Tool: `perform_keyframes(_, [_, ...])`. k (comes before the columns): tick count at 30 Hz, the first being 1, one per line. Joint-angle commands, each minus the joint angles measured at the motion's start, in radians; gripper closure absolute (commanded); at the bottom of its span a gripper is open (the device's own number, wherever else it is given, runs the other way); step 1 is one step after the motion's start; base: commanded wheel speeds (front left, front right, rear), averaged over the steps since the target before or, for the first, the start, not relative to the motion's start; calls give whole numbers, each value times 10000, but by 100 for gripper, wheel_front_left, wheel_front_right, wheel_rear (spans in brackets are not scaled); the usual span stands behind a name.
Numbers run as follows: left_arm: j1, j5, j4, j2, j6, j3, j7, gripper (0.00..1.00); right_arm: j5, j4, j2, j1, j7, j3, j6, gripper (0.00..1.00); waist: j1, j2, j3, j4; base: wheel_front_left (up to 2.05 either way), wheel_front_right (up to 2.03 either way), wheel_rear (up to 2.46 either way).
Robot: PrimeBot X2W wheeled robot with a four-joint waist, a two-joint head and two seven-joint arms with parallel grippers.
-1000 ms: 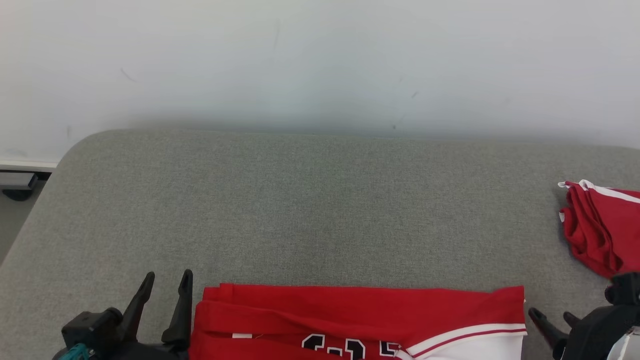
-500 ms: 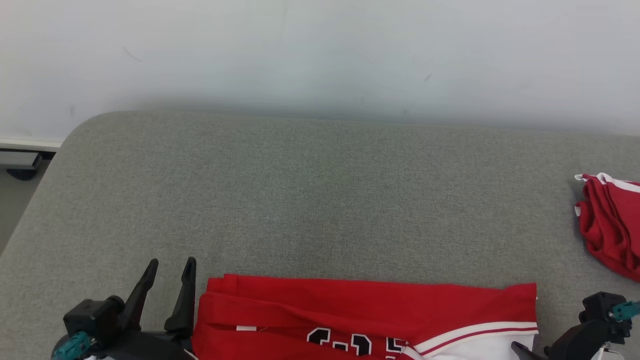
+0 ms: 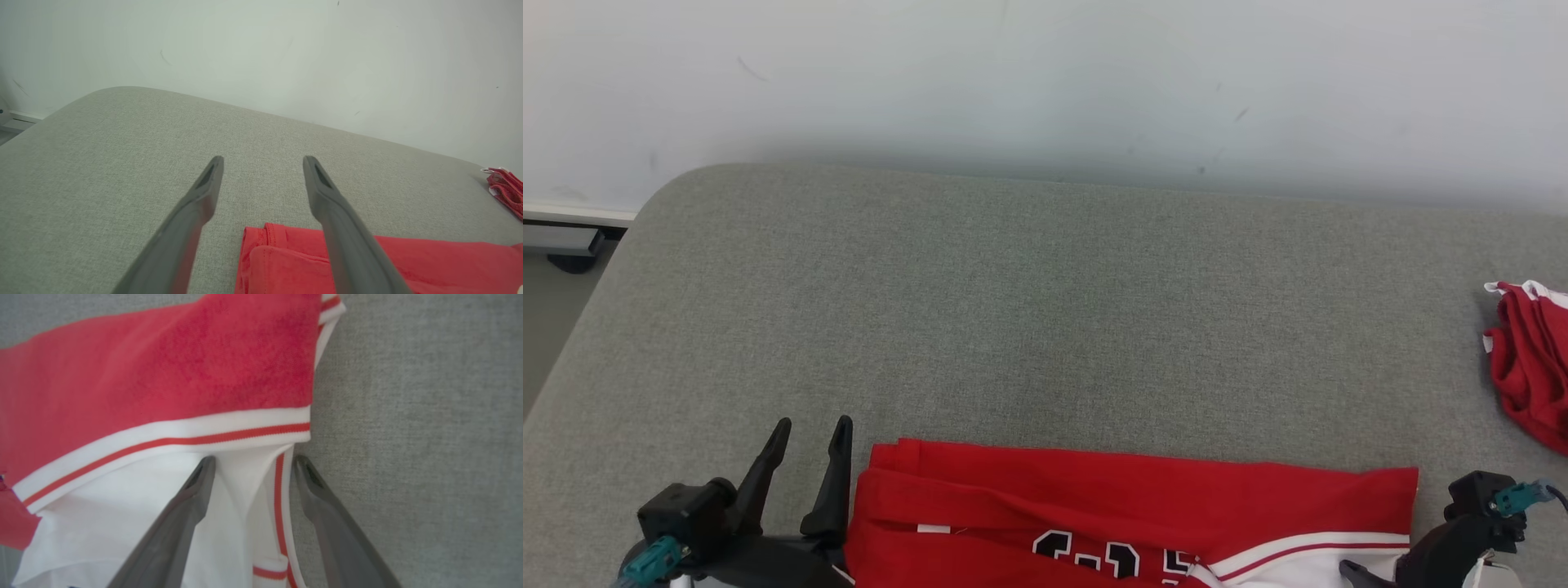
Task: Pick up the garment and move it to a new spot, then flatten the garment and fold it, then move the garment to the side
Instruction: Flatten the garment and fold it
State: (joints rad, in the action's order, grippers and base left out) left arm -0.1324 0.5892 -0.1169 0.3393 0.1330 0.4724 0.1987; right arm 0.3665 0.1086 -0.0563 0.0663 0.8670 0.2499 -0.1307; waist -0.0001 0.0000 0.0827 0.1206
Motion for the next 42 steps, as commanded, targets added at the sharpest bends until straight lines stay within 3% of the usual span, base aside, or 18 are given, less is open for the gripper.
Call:
perform_keyframes(1, [-128, 64, -39, 15, 7, -3, 48, 0, 4, 209, 104, -87, 99, -223, 1, 0, 1, 0, 1, 6, 0, 0, 0])
perform_keyframes(2, [-139, 71, -54, 16, -6, 3, 59, 0, 35, 248, 107, -86, 104, -265, 0, 0, 1, 0, 1, 10, 0, 0, 0])
perform_keyframes(3, [-148, 73, -68, 18, -17, 13, 59, 0, 55, 279, 107, -90, 89, -305, 0, 7, 1, 0, -3, 16, 0, 0, 0])
perform_keyframes(4, [-156, 83, -82, 19, -29, 22, 66, 0, 69, 316, 110, -115, 57, -336, 0, 53, 1, 0, -4, 22, 0, 0, 0])
perform_keyframes(5, [-166, 91, -94, 18, -37, 27, 70, 0, 85, 340, 114, -141, 23, -372, 0, 80, 1, 0, -7, 28, 0, 0, 0])
perform_keyframes(6, [-170, 101, -105, 19, -43, 29, 65, 0, 86, 339, 115, -167, -27, -394, 0, 100, 1, 0, -7, 32, 0, 0, 0])
perform_keyframes(14, [-132, 177, -114, 67, -40, 20, 95, 0, -101, 64, 35, -392, -366, 23, 11, 100, 1, 0, 11, -15, 0, 0, 0])
perform_keyframes(22, [-208, 227, -88, 60, -39, 36, 108, 0, -656, -429, 22, -842, -246, 1601, 11, 100, 1, 0, 146, -97, 0, 0, 0])
perform_keyframes(29, [-272, 240, -138, 37, -65, 76, 138, 0, -1741, -1493, 29, -1391, 743, 3403, 11, 100, 1, 0, 266, -151, 0, 0, 0])
perform_keyframes(37, [-320, 255, -165, 42, -57, 100, 192, 0, -3029, -3536, 25, -1696, 2207, 4851, 11, 100, 1, 0, 342, -157, 0, 0, 0])
perform_keyframes(42, [-334, 244, -163, 86, -49, 112, 216, 0, -3396, -4180, -529, -2142, 2709, 5609, 11, 100, 1, 0, 353, -215, 0, 0, 0])
